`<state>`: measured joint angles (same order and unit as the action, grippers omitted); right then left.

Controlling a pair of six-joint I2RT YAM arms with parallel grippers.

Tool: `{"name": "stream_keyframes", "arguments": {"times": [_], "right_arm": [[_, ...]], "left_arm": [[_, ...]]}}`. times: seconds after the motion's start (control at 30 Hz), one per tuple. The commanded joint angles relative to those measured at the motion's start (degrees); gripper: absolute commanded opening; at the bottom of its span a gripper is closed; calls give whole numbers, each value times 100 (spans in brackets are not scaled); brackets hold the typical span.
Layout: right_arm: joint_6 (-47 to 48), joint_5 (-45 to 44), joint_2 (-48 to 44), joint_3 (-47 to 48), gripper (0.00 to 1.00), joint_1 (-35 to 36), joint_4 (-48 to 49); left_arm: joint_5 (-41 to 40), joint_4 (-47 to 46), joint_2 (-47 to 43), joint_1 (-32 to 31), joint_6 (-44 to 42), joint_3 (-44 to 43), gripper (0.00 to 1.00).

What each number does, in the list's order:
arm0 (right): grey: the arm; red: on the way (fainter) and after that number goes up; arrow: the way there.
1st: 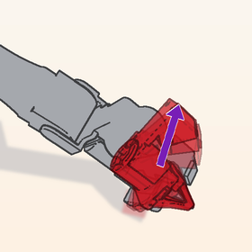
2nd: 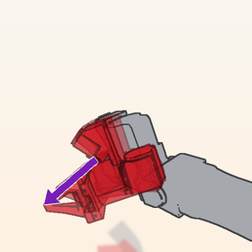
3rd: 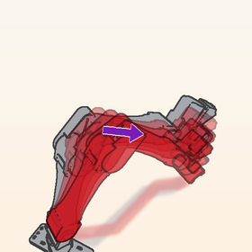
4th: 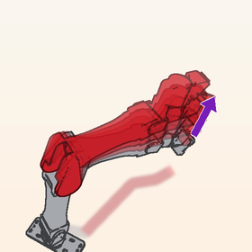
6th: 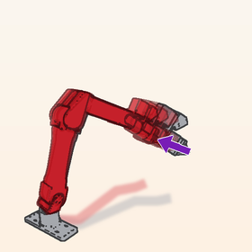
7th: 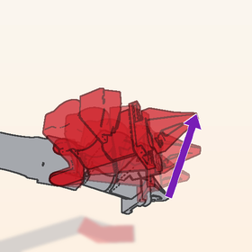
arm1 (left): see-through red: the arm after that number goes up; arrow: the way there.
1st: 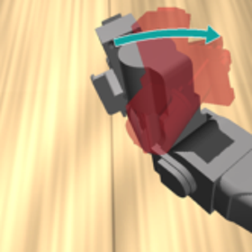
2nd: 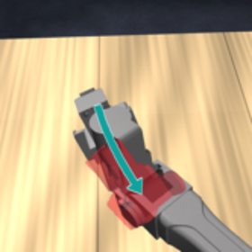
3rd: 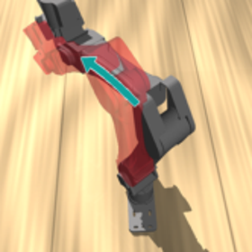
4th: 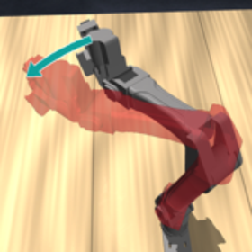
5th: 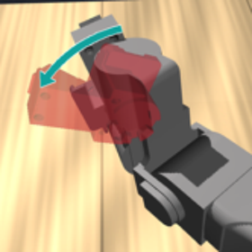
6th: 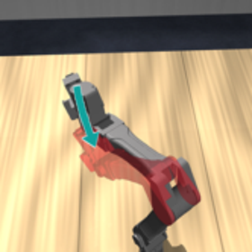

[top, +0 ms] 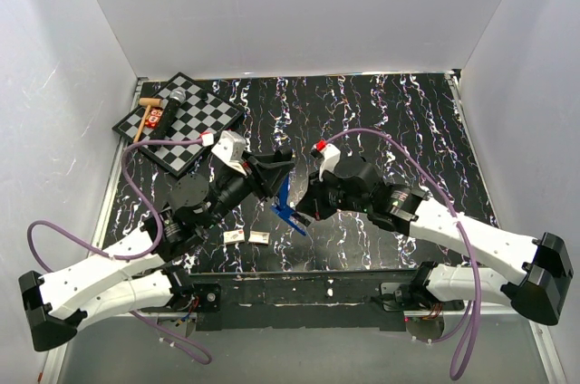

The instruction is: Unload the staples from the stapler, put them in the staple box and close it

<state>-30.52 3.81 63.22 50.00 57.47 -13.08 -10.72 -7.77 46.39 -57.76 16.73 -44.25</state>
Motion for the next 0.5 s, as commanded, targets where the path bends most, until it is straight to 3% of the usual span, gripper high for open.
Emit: {"name": "stream_keyframes", "arguments": {"times": [0.0, 0.47], "right_arm": [[-24, -73, 76, 28, 1, 36, 394], [55, -206, 480, -131, 1, 27, 1123]], "left_arm": [[-518, -884, 62, 28, 6, -48, 0], [-1256, -1340, 994, 28, -231, -339, 0]]}}
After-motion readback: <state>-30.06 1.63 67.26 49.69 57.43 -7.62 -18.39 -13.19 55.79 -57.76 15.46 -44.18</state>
